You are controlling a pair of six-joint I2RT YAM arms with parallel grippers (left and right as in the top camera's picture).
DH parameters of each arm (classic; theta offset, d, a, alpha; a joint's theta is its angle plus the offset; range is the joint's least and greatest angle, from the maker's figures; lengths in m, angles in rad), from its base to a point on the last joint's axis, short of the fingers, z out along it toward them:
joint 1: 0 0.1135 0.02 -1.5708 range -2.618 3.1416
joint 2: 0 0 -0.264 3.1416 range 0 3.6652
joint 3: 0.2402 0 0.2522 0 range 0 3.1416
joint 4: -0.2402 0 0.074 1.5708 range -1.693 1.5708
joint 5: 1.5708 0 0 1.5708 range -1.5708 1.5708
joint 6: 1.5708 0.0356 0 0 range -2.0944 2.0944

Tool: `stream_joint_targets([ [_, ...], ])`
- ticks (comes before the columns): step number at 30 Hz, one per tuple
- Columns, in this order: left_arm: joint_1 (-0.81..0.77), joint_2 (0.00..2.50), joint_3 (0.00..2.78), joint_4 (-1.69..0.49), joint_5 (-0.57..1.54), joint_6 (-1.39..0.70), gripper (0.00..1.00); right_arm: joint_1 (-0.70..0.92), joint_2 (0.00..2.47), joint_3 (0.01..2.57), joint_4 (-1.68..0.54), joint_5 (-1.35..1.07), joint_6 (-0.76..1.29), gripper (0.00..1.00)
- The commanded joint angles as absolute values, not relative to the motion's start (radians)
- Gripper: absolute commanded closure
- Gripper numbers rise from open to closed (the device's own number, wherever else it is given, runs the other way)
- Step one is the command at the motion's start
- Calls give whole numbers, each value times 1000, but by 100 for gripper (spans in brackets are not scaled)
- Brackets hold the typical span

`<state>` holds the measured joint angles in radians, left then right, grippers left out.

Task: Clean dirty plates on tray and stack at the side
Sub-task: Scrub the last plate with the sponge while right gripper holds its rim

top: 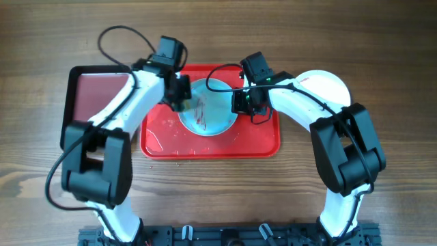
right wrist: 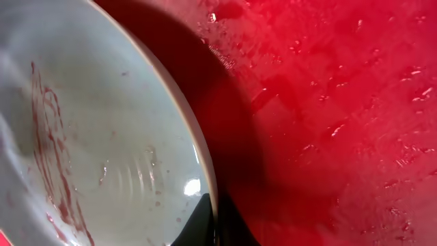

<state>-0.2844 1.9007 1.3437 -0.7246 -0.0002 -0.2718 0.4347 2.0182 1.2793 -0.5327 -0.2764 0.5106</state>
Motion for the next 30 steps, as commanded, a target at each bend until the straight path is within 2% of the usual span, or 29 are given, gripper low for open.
stream_joint_targets([
  [1, -324, 1987, 1343, -684, 78, -64, 96, 435, 2039, 1252, -535, -294, 471, 96],
  [5, -330, 2070, 1343, -706, 116, -23, 96, 435, 2039, 1252, -535, -294, 466, 96],
  [8, -342, 2078, 1343, -757, 379, 91, 96, 435, 2039, 1252, -528, -293, 467, 96],
  [11, -376, 2078, 1343, -749, 490, 89, 96, 435, 2039, 1252, -528, -294, 466, 96],
  [14, -397, 2078, 1343, -730, 392, -7, 96, 435, 2039, 1252, -528, -294, 466, 96],
  [17, -392, 2078, 1343, -649, 4, -227, 96, 435, 2039, 1252, -529, -294, 467, 96],
  [21, -392, 2078, 1343, -479, -211, -255, 96, 435, 2039, 1252, -530, -293, 466, 96],
  [24, -396, 2078, 1343, -382, -210, -255, 96, 435, 2039, 1252, -532, -289, 466, 96],
  [30, -397, 2078, 1343, -619, 164, 54, 96, 435, 2039, 1252, -532, -290, 452, 96],
])
